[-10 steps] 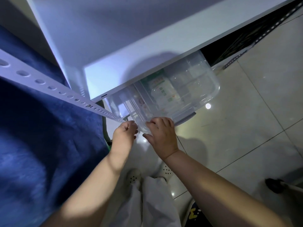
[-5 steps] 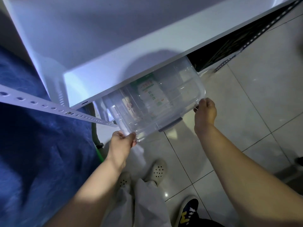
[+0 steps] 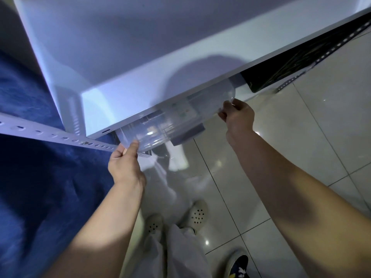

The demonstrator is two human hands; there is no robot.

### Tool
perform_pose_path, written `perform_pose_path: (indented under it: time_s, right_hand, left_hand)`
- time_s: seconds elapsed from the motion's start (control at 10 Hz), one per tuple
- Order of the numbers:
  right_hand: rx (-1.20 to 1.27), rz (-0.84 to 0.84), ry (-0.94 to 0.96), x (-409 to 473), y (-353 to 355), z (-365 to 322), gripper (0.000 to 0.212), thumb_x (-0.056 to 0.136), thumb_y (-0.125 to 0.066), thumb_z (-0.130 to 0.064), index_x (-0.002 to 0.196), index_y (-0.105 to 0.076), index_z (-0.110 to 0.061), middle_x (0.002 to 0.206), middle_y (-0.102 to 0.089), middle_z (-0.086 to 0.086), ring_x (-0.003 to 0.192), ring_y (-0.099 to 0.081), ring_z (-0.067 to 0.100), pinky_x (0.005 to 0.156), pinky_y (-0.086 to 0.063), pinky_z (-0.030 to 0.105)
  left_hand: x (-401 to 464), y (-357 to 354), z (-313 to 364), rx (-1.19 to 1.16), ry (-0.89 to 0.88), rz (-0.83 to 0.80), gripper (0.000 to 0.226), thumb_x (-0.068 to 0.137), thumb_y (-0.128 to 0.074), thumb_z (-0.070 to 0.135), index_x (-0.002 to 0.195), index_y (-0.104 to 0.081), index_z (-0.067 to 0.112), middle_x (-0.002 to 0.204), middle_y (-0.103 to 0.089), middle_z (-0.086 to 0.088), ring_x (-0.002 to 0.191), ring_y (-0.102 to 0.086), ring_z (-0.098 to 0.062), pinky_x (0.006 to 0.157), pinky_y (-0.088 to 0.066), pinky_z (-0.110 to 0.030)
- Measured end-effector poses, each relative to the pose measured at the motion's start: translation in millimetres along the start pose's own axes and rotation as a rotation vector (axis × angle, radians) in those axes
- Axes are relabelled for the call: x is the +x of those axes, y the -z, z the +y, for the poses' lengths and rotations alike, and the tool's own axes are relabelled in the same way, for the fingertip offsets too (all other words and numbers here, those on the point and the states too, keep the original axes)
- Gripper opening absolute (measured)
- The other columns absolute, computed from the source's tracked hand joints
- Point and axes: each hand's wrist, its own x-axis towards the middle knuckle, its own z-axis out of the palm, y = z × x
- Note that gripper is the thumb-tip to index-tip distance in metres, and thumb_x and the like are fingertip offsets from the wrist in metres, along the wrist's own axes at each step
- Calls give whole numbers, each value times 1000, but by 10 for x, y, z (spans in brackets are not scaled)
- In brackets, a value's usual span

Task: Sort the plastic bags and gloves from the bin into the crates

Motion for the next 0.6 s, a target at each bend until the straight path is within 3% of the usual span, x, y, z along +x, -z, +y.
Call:
perform_pose_path:
  time_s: [0.1, 0.2, 0.3, 0.4, 0.5, 0.6]
  right_hand:
    - [-17, -9, 8, 107, -105, -1, 23, 86, -58, -1, 108, -59, 5, 83, -63, 10, 67, -60, 14, 77, -55, 29]
    - [-85, -9, 35, 157, -159, 40, 24, 88, -56, -2, 112, -56, 1, 84, -62, 9, 62, -57, 10, 72, -51, 26]
    - [-93, 6, 4, 139, -146, 54, 35, 89, -56, -2, 123, -49, 1, 86, -61, 8, 64, -58, 11, 68, -52, 22]
    - [-271, -33, 6, 30, -15, 39, 39, 88, -56, -2, 126, -48, 0, 93, -61, 12, 76, -59, 19, 72, -50, 26]
    - [-529, -69, 49, -159, 216, -11, 36, 89, -53, -8, 124, -50, -6, 105, -64, 14, 89, -60, 25, 81, -50, 35]
    - [-818, -80, 125, -408, 482, -174, 33, 88, -49, -8, 120, -55, -9, 107, -66, 14, 97, -62, 29, 82, -50, 36]
  left_hand:
    - [99, -131, 47, -87, -17, 58, 17, 83, -64, 8, 71, -58, 19, 70, -58, 4, 52, -51, -2, 59, -45, -16]
    - [124, -196, 44, -17, 2, 88, 14, 86, -62, 15, 73, -57, 17, 71, -57, 3, 59, -51, -8, 58, -46, -18]
    - [87, -212, 61, 20, 79, 123, 25, 86, -63, 24, 64, -52, 18, 73, -55, -2, 73, -55, -19, 73, -50, -30]
    - [-21, -183, 108, 54, 153, 123, 16, 84, -64, 30, 81, -57, 15, 81, -61, -2, 80, -59, -19, 62, -44, -30]
    - [-228, -205, 156, 150, 160, 74, 9, 85, -62, 15, 89, -56, 10, 80, -58, -3, 76, -56, -17, 56, -43, -27]
    - [-557, -259, 254, 360, 158, -73, 13, 84, -55, 0, 77, -53, 11, 73, -52, -4, 67, -50, -16, 61, -44, -25]
